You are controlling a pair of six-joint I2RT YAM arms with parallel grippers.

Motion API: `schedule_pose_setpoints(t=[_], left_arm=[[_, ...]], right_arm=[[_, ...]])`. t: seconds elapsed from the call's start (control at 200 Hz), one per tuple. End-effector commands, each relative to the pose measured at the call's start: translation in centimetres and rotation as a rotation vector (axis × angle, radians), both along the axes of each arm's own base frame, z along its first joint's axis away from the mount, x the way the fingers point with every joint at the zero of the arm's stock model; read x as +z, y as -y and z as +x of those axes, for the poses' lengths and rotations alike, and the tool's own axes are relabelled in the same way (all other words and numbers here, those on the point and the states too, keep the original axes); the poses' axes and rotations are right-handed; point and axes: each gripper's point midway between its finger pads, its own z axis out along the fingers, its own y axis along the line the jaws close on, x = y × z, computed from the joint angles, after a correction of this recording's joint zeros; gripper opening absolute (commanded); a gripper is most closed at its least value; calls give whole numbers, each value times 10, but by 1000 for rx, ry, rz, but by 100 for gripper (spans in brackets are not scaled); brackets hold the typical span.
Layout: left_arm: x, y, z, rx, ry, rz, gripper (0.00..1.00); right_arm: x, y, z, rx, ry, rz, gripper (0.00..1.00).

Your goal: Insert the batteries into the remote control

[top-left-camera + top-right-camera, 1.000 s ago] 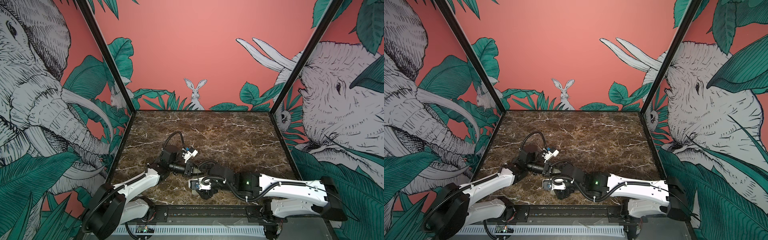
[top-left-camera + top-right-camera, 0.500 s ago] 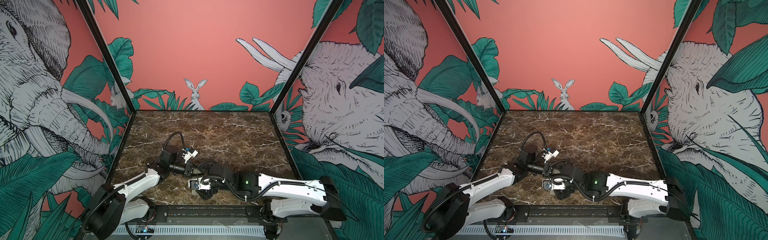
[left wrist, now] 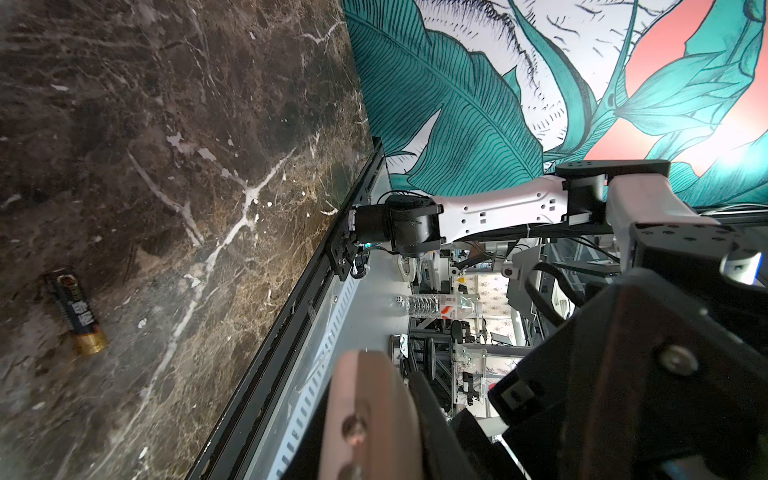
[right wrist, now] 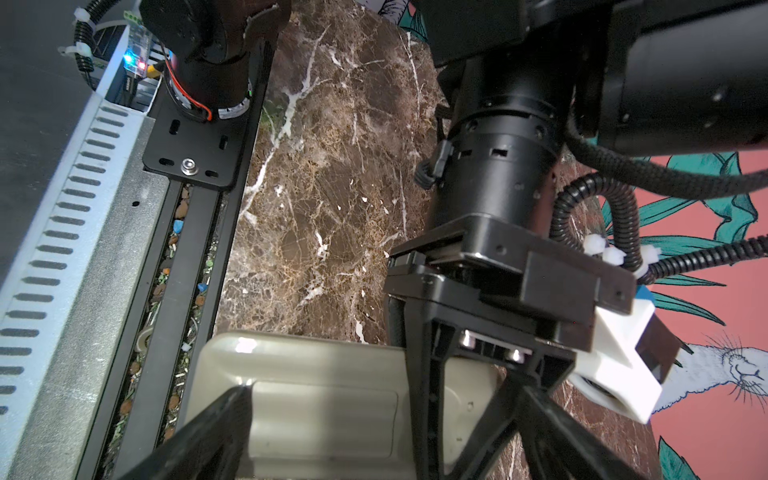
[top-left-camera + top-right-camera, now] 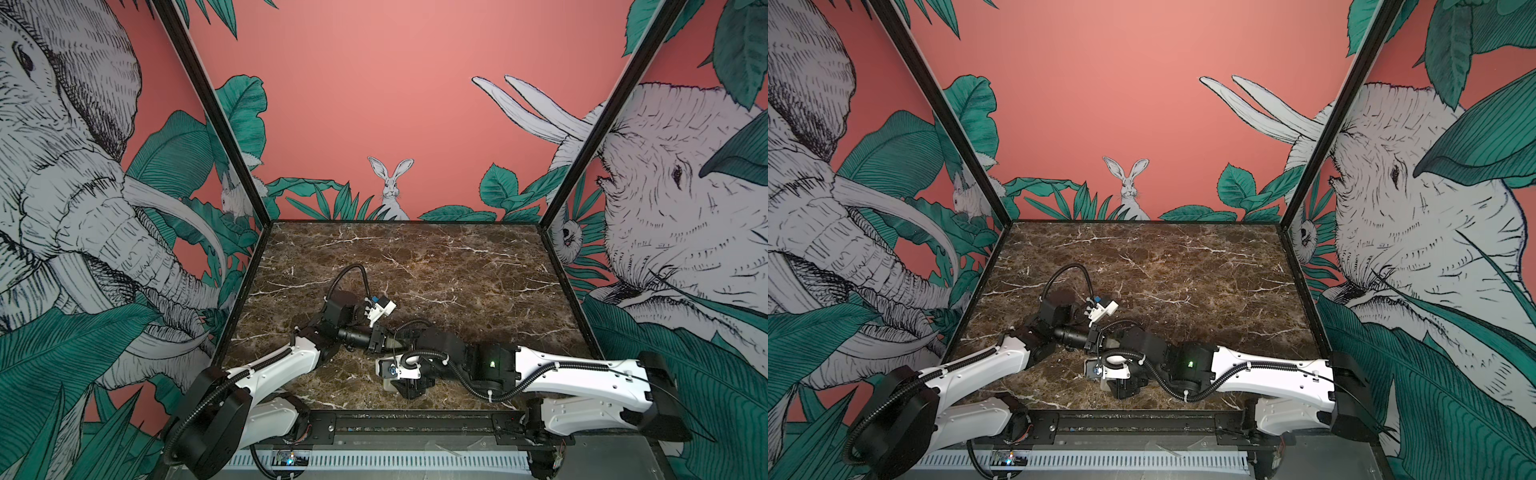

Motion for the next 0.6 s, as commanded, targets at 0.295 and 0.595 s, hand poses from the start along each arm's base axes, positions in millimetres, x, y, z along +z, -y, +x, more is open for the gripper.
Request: schedule_pose_setpoints(t=[0.295, 0.595], left_arm=[[12, 1, 0, -12, 29, -39, 0], [11, 1, 0, -12, 28, -37, 0]], right_arm=[[-12, 2, -16, 57, -73, -47, 99], [-11, 1, -19, 65, -89, -35, 99]])
